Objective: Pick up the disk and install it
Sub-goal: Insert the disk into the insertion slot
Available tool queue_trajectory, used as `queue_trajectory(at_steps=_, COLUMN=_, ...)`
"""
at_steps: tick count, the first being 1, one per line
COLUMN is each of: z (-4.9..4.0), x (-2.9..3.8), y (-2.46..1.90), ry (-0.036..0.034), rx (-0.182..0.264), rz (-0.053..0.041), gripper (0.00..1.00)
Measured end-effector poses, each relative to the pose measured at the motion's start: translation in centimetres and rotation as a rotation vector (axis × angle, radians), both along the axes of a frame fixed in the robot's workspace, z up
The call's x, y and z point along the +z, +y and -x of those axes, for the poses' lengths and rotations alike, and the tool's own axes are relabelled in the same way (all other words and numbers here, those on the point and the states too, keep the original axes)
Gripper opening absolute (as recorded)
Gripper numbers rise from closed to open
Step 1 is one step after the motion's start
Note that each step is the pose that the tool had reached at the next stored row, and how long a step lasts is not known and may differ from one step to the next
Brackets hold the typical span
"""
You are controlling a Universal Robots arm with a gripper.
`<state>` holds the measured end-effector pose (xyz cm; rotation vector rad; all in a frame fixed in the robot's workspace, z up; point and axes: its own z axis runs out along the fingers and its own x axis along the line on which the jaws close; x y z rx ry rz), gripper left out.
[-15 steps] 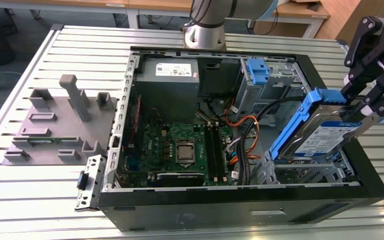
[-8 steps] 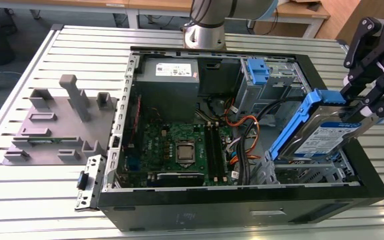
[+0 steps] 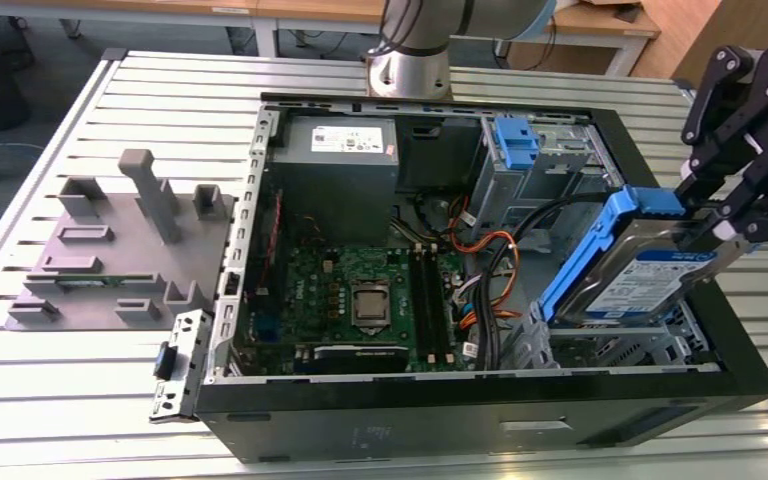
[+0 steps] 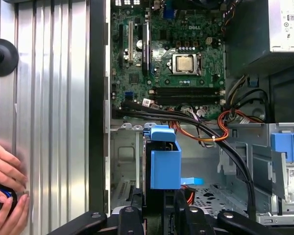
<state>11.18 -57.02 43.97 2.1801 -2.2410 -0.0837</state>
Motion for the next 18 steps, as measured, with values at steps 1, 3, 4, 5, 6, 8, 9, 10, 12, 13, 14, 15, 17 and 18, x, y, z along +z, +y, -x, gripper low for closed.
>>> queue_trajectory(at_steps=1, z=0.0, x=-0.18, y=0.0, ry=0.0, rx=0.0, rz=0.0, gripper=0.35)
queue_trajectory(at_steps=3, z=0.0, x=-0.56, y=0.0, ry=0.0, rx=0.0, rz=0.0, gripper=0.35)
queue_trajectory(at_steps=4, z=0.0, x=-0.74, y=0.0, ry=0.0, rx=0.0, rz=0.0, gripper=0.35)
queue_trajectory(at_steps=5, z=0.0, x=-0.92, y=0.0, ry=-0.0001, rx=0.0, rz=-0.0001, gripper=0.35)
queue_trajectory(at_steps=6, z=0.0, x=-1.1, y=0.0, ry=-0.0001, rx=0.0, rz=-0.0001, gripper=0.35)
queue_trajectory(at_steps=8, z=0.0, x=-1.47, y=0.0, ry=-0.0001, rx=0.0, rz=0.0, gripper=0.35)
queue_trajectory(at_steps=9, z=0.0, x=-1.65, y=0.0, ry=-0.0001, rx=0.0, rz=-0.0001, gripper=0.35)
queue_trajectory(at_steps=10, z=0.0, x=-1.82, y=0.0, ry=0.0, rx=0.0, rz=0.0, gripper=0.35)
queue_trajectory(at_steps=12, z=0.0, x=-2.2, y=-0.01, ry=-0.0001, rx=0.0, rz=-0.0002, gripper=0.35)
queue_trajectory(at_steps=13, z=0.0, x=-2.37, y=-0.01, ry=-0.0001, rx=0.0, rz=-0.0001, gripper=0.35)
queue_trajectory(at_steps=14, z=0.0, x=-2.55, y=-0.01, ry=-0.0001, rx=0.0, rz=-0.0001, gripper=0.35)
queue_trajectory(at_steps=15, z=0.0, x=-2.74, y=-0.01, ry=-0.0001, rx=0.0, rz=-0.0001, gripper=0.35)
queue_trajectory(at_steps=17, z=0.0, x=-2.94, y=-0.01, ry=0.0, rx=0.0, rz=0.0002, gripper=0.35)
queue_trajectory(at_steps=18, z=0.0, x=-2.95, y=-0.01, ry=0.0, rx=0.0, rz=0.0002, gripper=0.35)
